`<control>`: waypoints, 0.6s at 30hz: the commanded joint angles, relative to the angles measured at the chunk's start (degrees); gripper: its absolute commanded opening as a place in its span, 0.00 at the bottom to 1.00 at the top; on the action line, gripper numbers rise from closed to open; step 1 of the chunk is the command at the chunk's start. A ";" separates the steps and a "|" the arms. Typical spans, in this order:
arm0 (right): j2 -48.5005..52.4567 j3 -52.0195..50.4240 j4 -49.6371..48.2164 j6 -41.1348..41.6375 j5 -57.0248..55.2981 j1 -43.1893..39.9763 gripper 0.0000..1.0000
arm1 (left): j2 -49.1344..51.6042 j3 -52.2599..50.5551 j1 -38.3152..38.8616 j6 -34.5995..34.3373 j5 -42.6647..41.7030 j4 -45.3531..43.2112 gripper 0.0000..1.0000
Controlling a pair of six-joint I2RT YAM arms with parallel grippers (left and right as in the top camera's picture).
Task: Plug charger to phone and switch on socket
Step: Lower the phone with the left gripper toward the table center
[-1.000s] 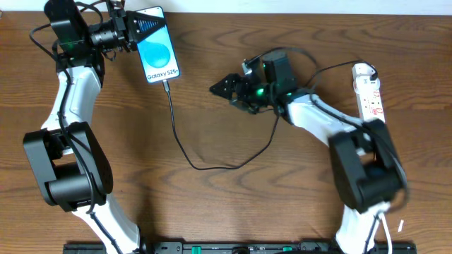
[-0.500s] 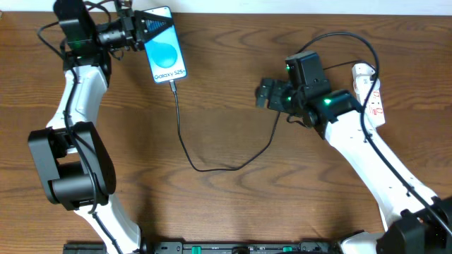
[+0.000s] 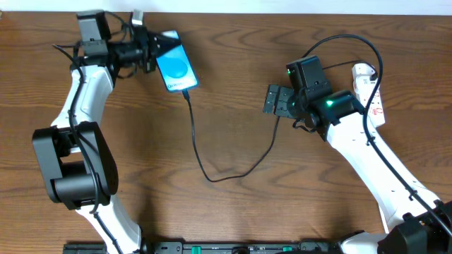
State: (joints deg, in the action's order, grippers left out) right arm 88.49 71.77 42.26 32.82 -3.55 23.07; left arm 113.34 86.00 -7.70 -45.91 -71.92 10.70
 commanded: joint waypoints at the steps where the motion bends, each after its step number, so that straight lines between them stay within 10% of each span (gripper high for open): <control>1: -0.72 0.07 0.28 -0.79 -1.07 0.28 0.99 | -1.79 0.46 -0.17 12.28 7.10 7.08 0.07; 18: -0.72 0.04 0.61 -0.76 -1.46 0.28 0.99 | -1.79 0.46 7.32 28.76 36.54 34.84 0.08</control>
State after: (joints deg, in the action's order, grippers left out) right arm 88.47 71.77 42.50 32.77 -3.95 23.09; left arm 113.34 85.89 -2.37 -19.53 -40.80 45.10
